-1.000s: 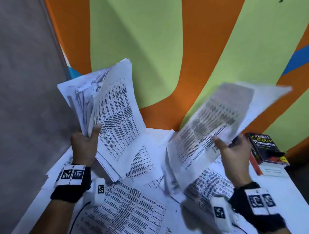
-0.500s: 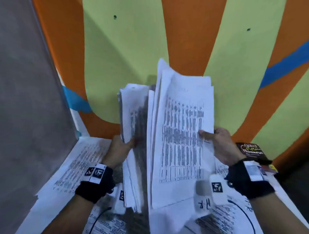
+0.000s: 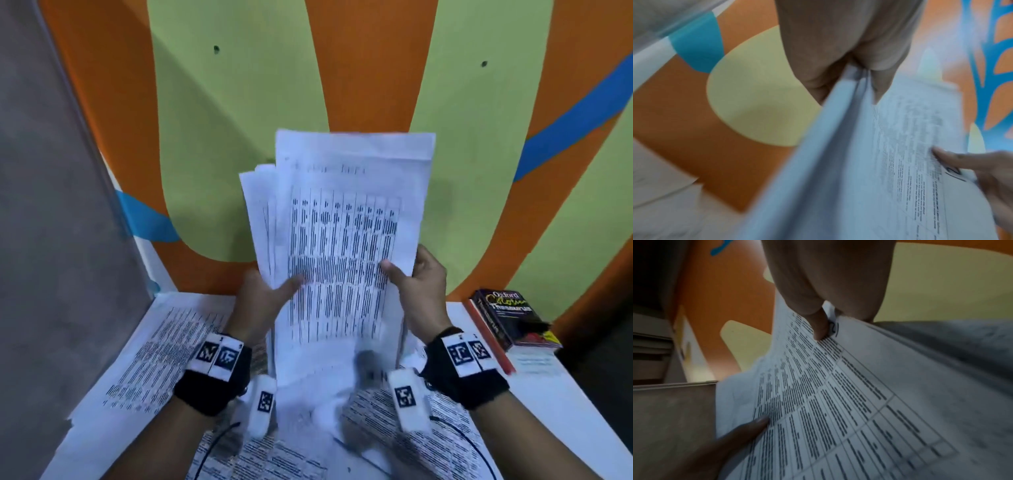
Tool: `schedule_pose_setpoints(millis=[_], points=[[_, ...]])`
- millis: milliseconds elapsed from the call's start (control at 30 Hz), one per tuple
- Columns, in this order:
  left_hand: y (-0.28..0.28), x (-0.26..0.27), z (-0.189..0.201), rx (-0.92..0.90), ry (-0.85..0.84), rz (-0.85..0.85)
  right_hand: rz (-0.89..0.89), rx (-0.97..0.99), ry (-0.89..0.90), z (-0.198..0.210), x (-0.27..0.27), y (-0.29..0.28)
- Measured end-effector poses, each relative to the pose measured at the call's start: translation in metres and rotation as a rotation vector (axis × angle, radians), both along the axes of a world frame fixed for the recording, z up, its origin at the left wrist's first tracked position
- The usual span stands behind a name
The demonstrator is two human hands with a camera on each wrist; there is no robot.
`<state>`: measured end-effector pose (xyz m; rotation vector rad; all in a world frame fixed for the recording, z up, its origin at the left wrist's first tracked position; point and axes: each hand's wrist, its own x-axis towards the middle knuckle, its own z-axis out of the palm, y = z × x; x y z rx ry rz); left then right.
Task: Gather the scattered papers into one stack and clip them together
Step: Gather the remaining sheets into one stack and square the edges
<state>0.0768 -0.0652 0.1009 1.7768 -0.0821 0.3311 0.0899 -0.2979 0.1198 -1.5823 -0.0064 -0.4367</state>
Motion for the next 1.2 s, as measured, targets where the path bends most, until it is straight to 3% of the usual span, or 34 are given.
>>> schedule_pose_setpoints(millis=[133,400,533,633,700,767,833,900,1000,1100,1200], points=[[-0.002,0.013,0.029,-0.048,-0.165,0.017,-0.031,-0.097,-0.148,0.020,0.001,0.002],[-0.008,0.014,0.005,-0.206,-0.060,-0.122,0.092,-0.117,-0.092,0.009,0.000,-0.014],[-0.010,0.013,0.005,-0.200,-0.114,-0.140,0.001,-0.404,-0.262,0.025,0.006,-0.014],[-0.006,0.013,0.000,-0.220,-0.110,-0.122,0.038,-0.590,-0.318,0.037,0.010,-0.012],[-0.001,0.015,-0.010,-0.214,-0.064,-0.076,0.067,-0.510,-0.285,0.034,0.010,-0.010],[0.003,0.016,-0.016,-0.212,-0.001,-0.025,0.116,-0.232,-0.159,0.021,0.009,-0.011],[0.000,0.013,-0.011,-0.241,0.014,-0.006,0.150,-0.089,-0.015,0.004,0.009,-0.009],[-0.006,0.008,0.000,-0.249,-0.005,-0.038,0.076,-0.160,0.036,-0.007,0.008,-0.004],[-0.007,0.006,0.019,-0.286,-0.122,-0.030,-0.015,-0.227,-0.073,0.006,0.006,0.002],[0.002,0.010,0.026,-0.260,-0.210,-0.072,0.049,-0.166,-0.131,0.018,0.006,-0.003],[0.006,0.015,0.019,-0.328,-0.125,-0.163,0.102,-0.204,-0.030,0.005,0.001,-0.006]])
